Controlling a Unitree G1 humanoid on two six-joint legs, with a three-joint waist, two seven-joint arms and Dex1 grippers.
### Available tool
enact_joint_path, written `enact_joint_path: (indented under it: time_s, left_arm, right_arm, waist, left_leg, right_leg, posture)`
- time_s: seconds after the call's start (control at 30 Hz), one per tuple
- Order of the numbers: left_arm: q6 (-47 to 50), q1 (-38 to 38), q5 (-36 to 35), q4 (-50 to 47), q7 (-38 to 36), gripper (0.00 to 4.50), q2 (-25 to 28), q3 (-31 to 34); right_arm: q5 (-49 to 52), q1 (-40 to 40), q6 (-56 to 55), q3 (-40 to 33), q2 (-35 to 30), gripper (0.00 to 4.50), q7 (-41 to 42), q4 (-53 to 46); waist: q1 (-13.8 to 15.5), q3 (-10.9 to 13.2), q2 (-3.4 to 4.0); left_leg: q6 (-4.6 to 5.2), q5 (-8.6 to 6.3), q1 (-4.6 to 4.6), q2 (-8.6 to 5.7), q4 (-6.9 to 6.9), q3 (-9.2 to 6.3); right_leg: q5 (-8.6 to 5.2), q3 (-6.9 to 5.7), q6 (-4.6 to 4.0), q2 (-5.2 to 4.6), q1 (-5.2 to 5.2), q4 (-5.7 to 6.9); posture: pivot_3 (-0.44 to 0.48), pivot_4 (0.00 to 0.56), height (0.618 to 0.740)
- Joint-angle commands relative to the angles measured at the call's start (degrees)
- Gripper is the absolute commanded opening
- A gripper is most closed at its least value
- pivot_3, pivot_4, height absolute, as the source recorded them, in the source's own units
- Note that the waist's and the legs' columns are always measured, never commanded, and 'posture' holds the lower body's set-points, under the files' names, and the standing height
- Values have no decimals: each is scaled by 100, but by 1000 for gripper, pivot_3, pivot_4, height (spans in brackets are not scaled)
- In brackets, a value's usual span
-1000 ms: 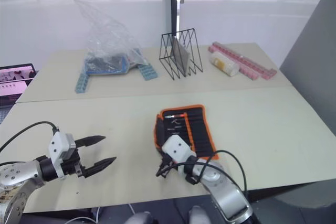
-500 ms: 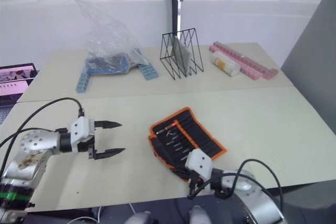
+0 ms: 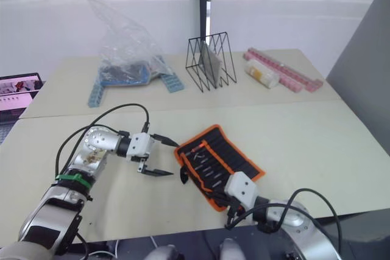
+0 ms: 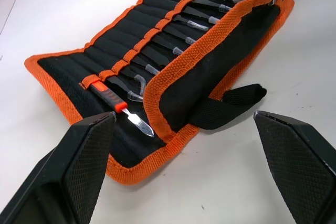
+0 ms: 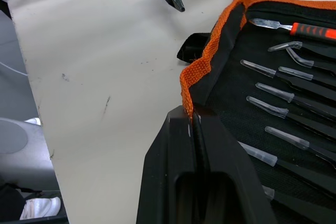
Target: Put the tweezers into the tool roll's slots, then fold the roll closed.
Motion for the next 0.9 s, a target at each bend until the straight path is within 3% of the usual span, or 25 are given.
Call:
enact_joint_path:
  time_s: [0.03, 0.1, 0.13, 0.53, 0.9]
  left_arm:
    - [-353, -302, 44, 367, -67, 4500, -113, 18]
    - [-435, -392, 50, 550, -124, 4500, -182, 36]
    - [-473, -415, 45, 608, -168, 3946, -202, 44]
    - [-486, -365, -41, 636, -412, 30, -245, 156]
    - [-250, 202, -128, -132, -413, 30, -27, 154]
  right_arm:
    - [25, 89, 9, -41, 16, 23, -91, -278]
    - [16, 132, 4, -24, 19, 23, -129, -300]
    - [8, 149, -5, -16, 19, 0, -141, -300]
    - [-19, 163, -36, 47, -6, 0, -180, -273]
    - [-223, -73, -37, 15, 29, 0, -307, -170]
  waist:
    - [1, 0, 0]
    - [0, 0, 0]
    - [-1, 0, 0]
    - [3, 0, 0]
    - [-4, 0, 0]
  left_leg:
    - [1, -1, -1, 0, 3, 0]
    - [5, -3, -6, 0, 12, 0]
    - [7, -4, -9, 0, 19, 0]
    - [23, -14, -20, -2, 62, 0]
    - [23, -14, -20, -1, 62, 0]
  right_leg:
    - [0, 0, 0, 0, 0, 1]
    - [0, -3, 1, 1, 0, 4]
    - [-1, -3, 2, 3, 0, 5]
    - [1, -5, 11, 5, 2, 13]
    - [1, -3, 11, 6, 1, 15]
  posture:
    - [0, 150, 724]
    - [0, 150, 724]
    - [0, 150, 724]
    - [0, 150, 724]
    - [0, 150, 724]
